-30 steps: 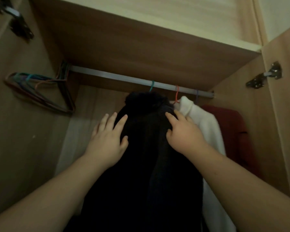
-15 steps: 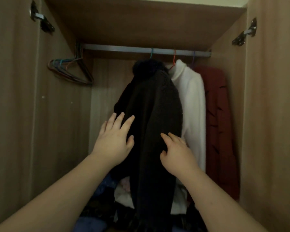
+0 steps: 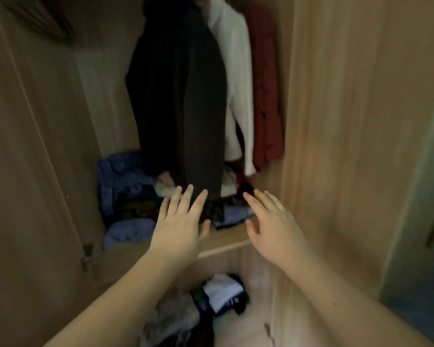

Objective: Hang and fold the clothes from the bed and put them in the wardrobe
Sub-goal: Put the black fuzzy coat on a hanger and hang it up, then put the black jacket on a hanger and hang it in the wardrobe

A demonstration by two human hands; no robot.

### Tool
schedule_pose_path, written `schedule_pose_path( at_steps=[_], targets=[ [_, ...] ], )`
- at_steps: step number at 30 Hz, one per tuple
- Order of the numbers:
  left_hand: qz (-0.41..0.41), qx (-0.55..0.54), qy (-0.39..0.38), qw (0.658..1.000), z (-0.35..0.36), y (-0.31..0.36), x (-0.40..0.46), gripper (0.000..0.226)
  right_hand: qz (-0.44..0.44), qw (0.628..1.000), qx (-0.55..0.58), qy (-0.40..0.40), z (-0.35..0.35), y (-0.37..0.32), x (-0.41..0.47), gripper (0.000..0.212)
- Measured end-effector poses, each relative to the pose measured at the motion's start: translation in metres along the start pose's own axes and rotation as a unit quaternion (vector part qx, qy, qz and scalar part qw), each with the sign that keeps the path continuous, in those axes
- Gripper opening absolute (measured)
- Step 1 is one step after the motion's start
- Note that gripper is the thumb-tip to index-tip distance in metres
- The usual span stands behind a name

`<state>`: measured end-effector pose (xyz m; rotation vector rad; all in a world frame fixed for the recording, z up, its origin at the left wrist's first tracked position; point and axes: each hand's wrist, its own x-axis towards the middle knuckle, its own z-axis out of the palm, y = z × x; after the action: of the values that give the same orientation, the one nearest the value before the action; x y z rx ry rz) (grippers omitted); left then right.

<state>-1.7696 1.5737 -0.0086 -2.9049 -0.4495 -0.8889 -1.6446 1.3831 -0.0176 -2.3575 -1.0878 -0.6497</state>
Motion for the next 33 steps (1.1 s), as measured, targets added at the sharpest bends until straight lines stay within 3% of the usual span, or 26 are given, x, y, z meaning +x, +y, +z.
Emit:
schedule_pose_path(
  at_steps=[5,12,15,18,24,33],
  targets=[
    [0.022,-0.068,-0.116,0.991,0.036,0.052,-0.097,0.07,0.1,0.99,-0.042,-0.094,-0.008,0.006,-0.136,0.064],
    [0.089,-0.138,-0.212,0.963,0.071,0.161,-0.18,0.068,0.252,0.95,-0.105,-0.153,-0.05,0.042,-0.291,0.064],
    [0.146,-0.16,-0.221,0.951,0.072,0.221,-0.195,0.078,0.322,0.929,-0.121,-0.136,-0.083,0.061,-0.343,0.067],
    [0.193,-0.186,-0.221,0.938,0.065,0.282,-0.205,0.067,0.388,0.902,-0.143,-0.124,-0.12,0.083,-0.396,0.068],
    [0.302,-0.217,-0.238,0.897,0.048,0.411,-0.237,0.07,0.496,0.845,-0.175,-0.097,-0.203,0.113,-0.505,0.064],
    [0.388,-0.248,-0.254,0.851,0.008,0.591,-0.318,0.068,0.584,0.787,-0.186,-0.071,-0.322,0.157,-0.667,0.066]
  ],
)
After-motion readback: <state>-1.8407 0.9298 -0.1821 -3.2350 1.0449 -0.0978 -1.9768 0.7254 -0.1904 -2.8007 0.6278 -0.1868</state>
